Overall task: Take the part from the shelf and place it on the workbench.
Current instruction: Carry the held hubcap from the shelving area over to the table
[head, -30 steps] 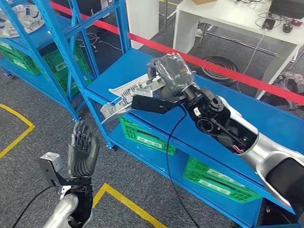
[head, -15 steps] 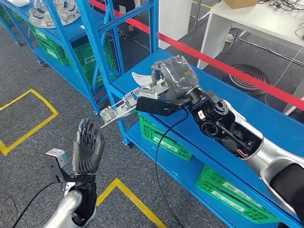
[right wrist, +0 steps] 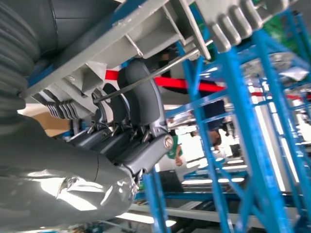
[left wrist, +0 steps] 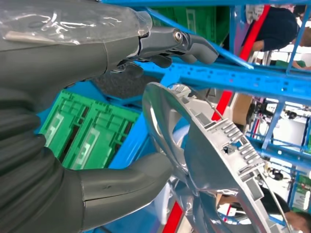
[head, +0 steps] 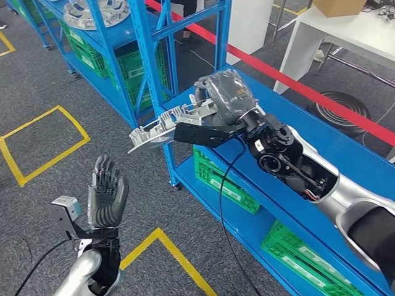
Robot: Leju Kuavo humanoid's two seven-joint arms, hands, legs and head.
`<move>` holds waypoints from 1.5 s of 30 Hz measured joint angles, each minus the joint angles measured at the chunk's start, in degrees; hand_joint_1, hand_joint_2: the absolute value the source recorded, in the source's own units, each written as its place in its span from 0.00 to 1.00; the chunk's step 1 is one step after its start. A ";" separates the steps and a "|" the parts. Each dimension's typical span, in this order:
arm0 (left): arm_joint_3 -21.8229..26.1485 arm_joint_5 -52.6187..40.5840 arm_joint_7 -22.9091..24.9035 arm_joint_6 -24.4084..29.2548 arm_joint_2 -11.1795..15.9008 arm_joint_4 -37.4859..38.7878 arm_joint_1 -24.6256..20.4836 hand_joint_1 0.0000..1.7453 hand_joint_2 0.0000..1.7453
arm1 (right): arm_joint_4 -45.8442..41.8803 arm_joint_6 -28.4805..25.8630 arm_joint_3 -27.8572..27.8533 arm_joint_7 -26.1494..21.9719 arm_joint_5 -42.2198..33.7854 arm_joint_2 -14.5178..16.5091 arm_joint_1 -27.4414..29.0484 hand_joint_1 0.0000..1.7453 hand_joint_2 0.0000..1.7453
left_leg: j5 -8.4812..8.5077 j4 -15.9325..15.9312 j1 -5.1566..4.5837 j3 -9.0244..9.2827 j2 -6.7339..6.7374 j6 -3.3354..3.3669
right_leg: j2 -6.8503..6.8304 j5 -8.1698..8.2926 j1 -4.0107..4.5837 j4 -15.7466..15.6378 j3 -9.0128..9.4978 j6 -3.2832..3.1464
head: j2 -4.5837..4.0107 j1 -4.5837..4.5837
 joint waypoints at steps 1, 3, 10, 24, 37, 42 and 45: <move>0.00 0.00 0.00 -0.01 -0.01 0.00 0.00 0.00 1.00 | 0.01 -0.02 -0.02 0.00 -0.01 -0.03 0.01 1.00 1.00 | 0.07 -0.25 0.10 0.12 -0.46 0.27 | -0.09 -0.24 -0.11 0.04 0.07 0.29 | 0.00 0.08; 0.00 -0.01 -0.09 -0.03 -0.05 -0.01 -0.12 0.00 1.00 | 0.03 -0.05 -0.06 -0.01 -0.02 -0.15 0.00 1.00 1.00 | 0.28 -0.82 0.35 0.54 -1.35 0.90 | 1.25 -1.98 -0.33 2.40 -0.81 0.70 | 0.00 0.30; 0.00 -0.24 -0.22 -0.14 -0.21 -0.01 0.04 0.00 1.00 | 0.28 -0.20 0.39 -0.13 -0.45 -0.33 0.59 1.00 1.00 | 0.04 -0.52 0.56 0.90 -5.56 1.35 | 4.59 -2.65 -0.54 11.66 -6.85 0.92 | 0.00 1.74; 0.07 -0.78 -0.32 0.49 0.28 -0.16 0.92 0.00 1.00 | 0.33 -0.40 0.80 -0.26 -0.59 -0.26 0.13 1.00 1.00 | -6.77 17.71 1.40 -8.94 -2.30 -1.88 | 2.00 1.08 -0.78 -0.20 -0.78 -0.96 | 0.00 -0.08; 0.17 -1.11 -0.22 0.71 0.26 -0.78 0.88 0.00 1.00 | 0.35 -0.43 0.97 -0.07 -0.78 -0.33 -0.16 1.00 1.00 | -0.20 -0.61 0.60 0.80 -2.80 1.29 | 3.73 -7.35 -0.59 14.72 -6.65 1.34 | 0.00 1.45; 0.19 -1.20 -0.17 0.71 0.23 -0.78 1.03 0.00 1.00 | 0.40 -0.39 1.35 -0.03 -0.85 -0.42 0.09 1.00 1.00 | -0.70 -0.07 0.58 1.11 -6.49 1.03 | 5.67 -0.06 -0.57 7.15 -5.21 0.91 | 0.00 2.06; 0.22 -1.22 -0.14 0.76 0.22 -0.83 1.04 0.00 1.00 | 0.39 -0.37 1.45 -0.02 -0.86 -0.44 0.05 1.00 1.00 | -0.82 0.54 0.67 0.41 -8.19 0.36 | 7.65 1.37 -0.71 1.05 -2.60 0.77 | 0.00 1.89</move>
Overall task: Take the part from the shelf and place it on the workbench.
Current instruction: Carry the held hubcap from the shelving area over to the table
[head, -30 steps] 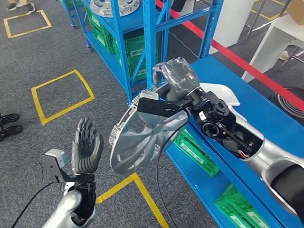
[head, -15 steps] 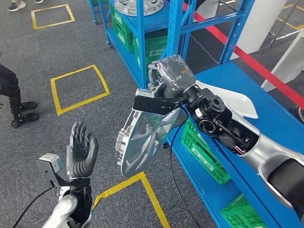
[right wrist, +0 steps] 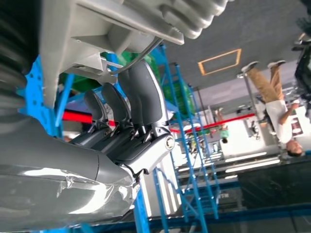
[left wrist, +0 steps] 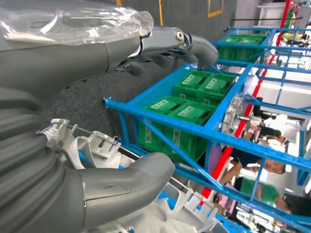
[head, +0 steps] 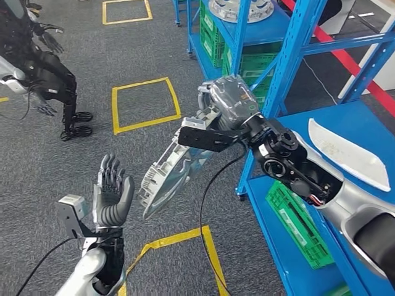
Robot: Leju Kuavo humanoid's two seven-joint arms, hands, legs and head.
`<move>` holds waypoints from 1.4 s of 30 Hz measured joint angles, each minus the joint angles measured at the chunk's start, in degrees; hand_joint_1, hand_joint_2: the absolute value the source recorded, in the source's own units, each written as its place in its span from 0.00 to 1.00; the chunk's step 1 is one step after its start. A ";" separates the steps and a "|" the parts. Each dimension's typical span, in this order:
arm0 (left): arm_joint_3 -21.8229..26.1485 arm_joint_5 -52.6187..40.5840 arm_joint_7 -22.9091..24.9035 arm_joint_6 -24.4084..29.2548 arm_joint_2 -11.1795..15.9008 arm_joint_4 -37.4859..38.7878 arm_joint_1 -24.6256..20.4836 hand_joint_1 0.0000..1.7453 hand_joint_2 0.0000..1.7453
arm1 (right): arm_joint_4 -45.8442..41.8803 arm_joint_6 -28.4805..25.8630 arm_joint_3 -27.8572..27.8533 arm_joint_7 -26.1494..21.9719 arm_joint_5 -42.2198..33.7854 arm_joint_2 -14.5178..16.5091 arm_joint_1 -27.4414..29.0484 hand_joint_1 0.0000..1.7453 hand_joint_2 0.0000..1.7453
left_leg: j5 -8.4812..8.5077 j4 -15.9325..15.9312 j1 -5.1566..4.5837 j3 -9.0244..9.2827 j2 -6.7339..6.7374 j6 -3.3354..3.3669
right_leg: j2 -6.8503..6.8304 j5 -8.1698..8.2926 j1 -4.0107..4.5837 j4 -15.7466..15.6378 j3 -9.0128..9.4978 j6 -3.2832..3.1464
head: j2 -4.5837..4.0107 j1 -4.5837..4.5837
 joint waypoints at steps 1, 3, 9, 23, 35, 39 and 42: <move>0.03 -0.01 0.02 0.03 0.03 -0.02 0.08 0.00 1.00 | -0.02 0.02 0.08 0.01 -0.01 0.00 0.02 1.00 1.00 | 0.07 0.05 0.08 -0.23 -0.56 -0.25 | -0.43 -0.10 -0.03 -0.35 0.20 -0.15 | 0.00 -0.11; 0.14 -0.03 0.01 0.05 0.12 -0.10 0.26 0.00 1.00 | -0.07 0.07 0.20 0.01 -0.01 0.08 0.03 1.00 1.00 | -0.58 0.85 0.06 -0.68 0.13 -0.75 | -1.55 -0.07 -0.06 -0.56 0.63 -0.68 | 0.00 -0.43; 0.39 -0.11 0.01 0.11 0.28 -0.23 0.54 0.00 1.00 | -0.07 0.15 0.40 0.03 0.01 0.13 0.10 1.00 1.00 | -6.77 17.36 0.35 -9.15 5.82 -1.77 | -5.20 -0.45 0.25 -0.84 1.29 -1.69 | 0.00 -1.85; 0.87 -0.14 0.03 0.15 0.10 -0.82 0.47 0.00 1.00 | -0.07 0.15 0.71 0.07 -0.01 0.04 0.21 1.00 1.00 | 0.52 -0.97 -0.42 0.20 5.12 1.34 | -3.78 -8.76 0.41 14.64 -5.15 0.63 | 0.00 -0.45; 0.88 -0.15 -0.01 0.15 0.19 -0.84 0.69 0.00 1.00 | -0.07 0.10 0.64 -0.18 -0.20 0.17 0.51 1.00 1.00 | -1.71 3.18 -0.34 -2.16 1.92 -0.93 | -2.32 -0.26 -0.12 -1.70 1.65 -1.28 | 0.00 -1.01; 0.90 -0.14 -0.01 0.15 0.27 -0.86 0.81 0.00 1.00 | -0.07 0.09 0.72 -0.27 -0.20 0.17 0.62 1.00 1.00 | -6.64 16.67 0.32 -9.14 5.61 -1.96 | -4.92 -0.54 0.09 -1.74 1.91 -1.63 | 0.00 -1.85; 0.90 -0.14 -0.01 0.15 0.36 -0.87 0.83 0.00 1.00 | -0.07 0.09 0.74 -0.33 -0.20 0.17 0.68 1.00 1.00 | -1.85 8.99 0.67 -5.63 7.12 -2.12 | -6.64 -1.05 0.05 -1.73 2.44 -1.21 | 0.00 -2.01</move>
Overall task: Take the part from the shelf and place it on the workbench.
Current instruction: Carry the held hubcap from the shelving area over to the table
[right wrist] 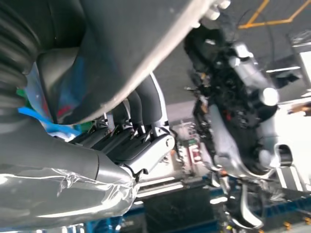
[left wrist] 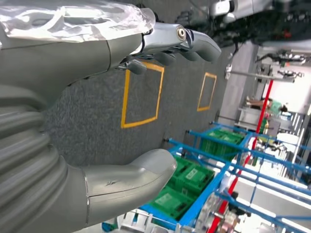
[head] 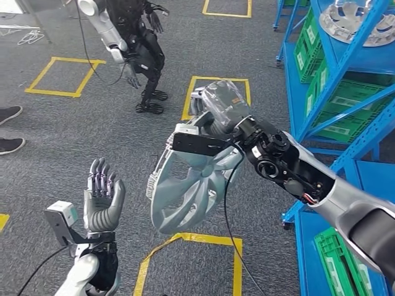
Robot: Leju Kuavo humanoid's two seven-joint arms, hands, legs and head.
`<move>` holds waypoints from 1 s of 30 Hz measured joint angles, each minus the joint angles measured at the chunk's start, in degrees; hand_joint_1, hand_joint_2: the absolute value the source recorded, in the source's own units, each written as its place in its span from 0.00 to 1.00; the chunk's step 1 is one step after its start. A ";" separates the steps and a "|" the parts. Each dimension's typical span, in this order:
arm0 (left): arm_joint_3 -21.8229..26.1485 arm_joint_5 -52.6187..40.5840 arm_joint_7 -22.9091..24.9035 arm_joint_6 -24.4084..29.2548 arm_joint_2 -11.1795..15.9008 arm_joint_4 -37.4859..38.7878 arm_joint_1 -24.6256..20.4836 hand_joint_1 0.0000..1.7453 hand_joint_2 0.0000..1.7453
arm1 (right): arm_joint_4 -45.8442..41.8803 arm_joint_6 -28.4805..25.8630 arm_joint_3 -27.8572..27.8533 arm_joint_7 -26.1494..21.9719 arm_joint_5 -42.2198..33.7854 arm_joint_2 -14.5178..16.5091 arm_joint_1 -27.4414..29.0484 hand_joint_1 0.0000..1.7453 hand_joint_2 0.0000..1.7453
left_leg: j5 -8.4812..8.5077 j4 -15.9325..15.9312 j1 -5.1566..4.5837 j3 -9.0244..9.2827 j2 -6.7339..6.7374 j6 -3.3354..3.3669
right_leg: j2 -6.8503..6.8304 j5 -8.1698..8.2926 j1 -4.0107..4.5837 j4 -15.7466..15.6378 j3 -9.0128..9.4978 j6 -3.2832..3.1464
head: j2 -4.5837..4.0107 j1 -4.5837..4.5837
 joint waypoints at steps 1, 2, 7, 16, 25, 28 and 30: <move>0.00 0.00 0.01 0.00 0.02 -0.01 -0.04 0.00 1.00 | 0.00 0.00 -0.02 -0.01 0.00 0.00 -0.02 1.00 1.00 | 1.54 -4.18 -0.23 2.12 1.08 0.08 | -0.48 -0.24 0.13 0.03 0.21 0.29 | 0.00 -0.10; 0.00 -0.01 0.00 0.00 0.02 -0.03 -0.08 0.00 1.00 | 0.00 0.00 -0.03 -0.02 0.00 0.00 -0.04 1.00 1.00 | 2.54 -7.33 -0.41 3.68 1.91 0.35 | -0.94 -0.46 0.30 0.07 0.40 0.58 | 0.00 -0.08; 0.01 -0.03 -0.01 -0.01 0.05 -0.14 -0.18 0.00 1.00 | -0.01 -0.01 -0.08 -0.08 0.00 -0.02 -0.04 1.00 1.00 | 2.57 -9.43 -0.74 4.80 0.33 2.27 | -1.45 -2.07 0.26 1.05 0.73 1.93 | 0.00 0.60; 0.04 -0.15 0.10 -0.19 -0.16 -0.23 -0.33 0.00 1.00 | -0.18 -0.02 -0.04 0.18 0.00 -0.27 0.79 1.00 1.00 | 2.38 -9.41 -0.82 5.48 -5.36 3.20 | 4.58 -1.72 0.40 8.72 -5.33 1.04 | 0.00 2.39; 0.07 -0.23 0.33 -0.58 -0.01 -0.23 -0.37 0.00 1.00 | -0.99 -0.02 -0.23 0.46 0.00 -0.56 1.09 1.00 1.00 | -1.31 -3.17 -0.85 2.14 -3.96 0.87 | 3.68 0.82 -0.02 -0.39 -0.62 -0.39 | 0.00 1.00; 0.07 -0.21 0.34 -0.61 0.04 -0.23 -0.34 0.00 1.00 | -1.10 -0.02 -0.13 0.46 0.00 -0.57 1.47 1.00 1.00 | -5.10 7.11 -0.47 -2.89 -1.52 0.15 | 1.89 0.66 0.06 -0.37 -0.55 -0.51 | 0.00 0.38; 0.07 -0.12 0.34 -0.63 0.13 -0.23 -0.33 0.00 1.00 | -1.19 -0.03 -0.08 0.49 0.02 -0.57 1.83 1.00 1.00 | -3.09 5.22 -0.26 -2.04 -1.05 -0.03 | 0.74 0.42 0.03 -0.34 -0.35 -0.40 | 0.00 0.22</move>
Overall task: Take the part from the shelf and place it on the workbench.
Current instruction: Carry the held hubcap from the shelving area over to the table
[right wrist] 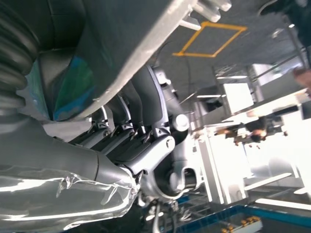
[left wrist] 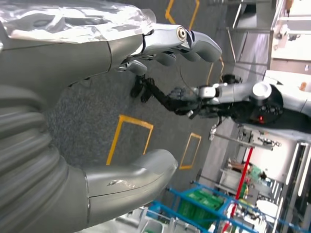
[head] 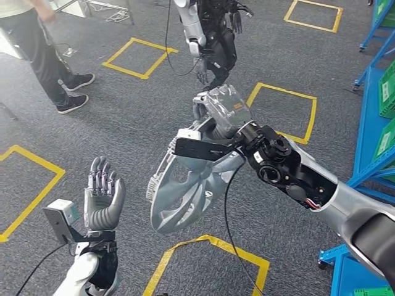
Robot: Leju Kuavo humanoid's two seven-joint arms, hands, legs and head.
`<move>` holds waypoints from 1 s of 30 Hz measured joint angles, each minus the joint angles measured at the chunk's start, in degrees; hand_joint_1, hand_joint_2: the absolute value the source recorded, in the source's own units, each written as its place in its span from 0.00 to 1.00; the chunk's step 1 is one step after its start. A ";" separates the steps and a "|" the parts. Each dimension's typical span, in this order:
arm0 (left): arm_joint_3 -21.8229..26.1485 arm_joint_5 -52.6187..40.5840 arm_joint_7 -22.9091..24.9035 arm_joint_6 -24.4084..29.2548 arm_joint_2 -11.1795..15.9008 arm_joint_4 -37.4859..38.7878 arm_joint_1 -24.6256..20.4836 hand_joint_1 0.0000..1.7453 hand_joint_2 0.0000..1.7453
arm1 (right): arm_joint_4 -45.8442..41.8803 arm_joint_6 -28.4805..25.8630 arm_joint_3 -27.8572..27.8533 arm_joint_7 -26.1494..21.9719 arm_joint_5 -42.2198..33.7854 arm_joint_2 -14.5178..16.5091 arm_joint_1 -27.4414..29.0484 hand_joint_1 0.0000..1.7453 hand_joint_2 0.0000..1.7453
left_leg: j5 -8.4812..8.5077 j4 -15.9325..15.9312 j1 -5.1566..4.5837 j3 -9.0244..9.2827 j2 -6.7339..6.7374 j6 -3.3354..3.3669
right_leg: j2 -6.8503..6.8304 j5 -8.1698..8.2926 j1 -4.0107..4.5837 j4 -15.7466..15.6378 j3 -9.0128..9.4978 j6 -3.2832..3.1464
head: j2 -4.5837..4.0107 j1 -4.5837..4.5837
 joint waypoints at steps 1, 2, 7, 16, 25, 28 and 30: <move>0.00 0.05 -0.01 -0.01 0.05 0.00 -0.02 0.00 1.00 | -0.03 -0.01 -0.02 0.01 0.05 0.00 0.10 1.00 1.00 | 2.14 -4.09 0.04 2.07 0.69 0.04 | -0.55 -0.18 -0.01 0.02 0.20 0.18 | 0.00 -0.08; 0.00 0.08 -0.02 -0.02 0.07 0.00 -0.08 0.00 1.00 | -0.05 -0.03 -0.04 0.02 0.12 0.00 0.15 1.00 1.00 | 3.83 -8.53 -0.15 4.36 1.94 0.15 | -1.05 -0.40 0.11 0.06 0.38 0.44 | 0.00 -0.20; 0.00 0.13 -0.17 -0.04 0.08 0.00 -0.18 0.00 1.00 | -0.09 -0.13 -0.14 -0.04 0.41 -0.02 0.19 1.00 1.00 | 5.33 -14.81 -0.66 7.29 2.32 1.97 | -2.88 -1.25 0.61 0.13 0.95 1.78 | 0.00 0.26; 0.02 0.13 -0.49 -0.12 -0.25 0.02 -0.19 0.00 1.00 | -0.10 -0.26 -0.44 -0.18 0.42 -0.43 1.21 1.00 1.00 | 5.30 -15.08 -0.56 8.23 -3.53 3.25 | 2.78 -4.58 0.37 13.37 -6.54 1.83 | 0.00 2.13; 0.08 0.11 -0.88 0.01 -0.16 0.02 -0.03 0.00 1.00 | -0.50 -0.25 -0.73 -0.22 0.42 -0.57 1.24 1.00 1.00 | 2.75 -10.89 -0.69 5.70 -3.27 1.01 | 3.43 0.43 -0.15 -0.49 0.04 -0.01 | 0.00 1.14; 0.13 0.10 -0.96 0.33 -0.04 0.02 0.13 0.00 1.00 | -0.58 -0.21 -0.91 -0.17 0.42 -0.78 1.46 1.00 1.00 | -2.53 1.05 -0.24 0.00 -0.30 0.30 | 1.55 0.31 -0.10 -0.54 0.15 -0.24 | 0.00 0.18; 0.13 0.11 -0.96 0.46 0.10 0.02 0.30 0.00 1.00 | -0.59 -0.21 -0.90 -0.17 0.42 -0.82 1.76 1.00 1.00 | -1.93 2.65 0.05 -0.84 -0.02 0.03 | 0.37 0.08 -0.19 -0.52 0.35 -0.12 | 0.00 -0.04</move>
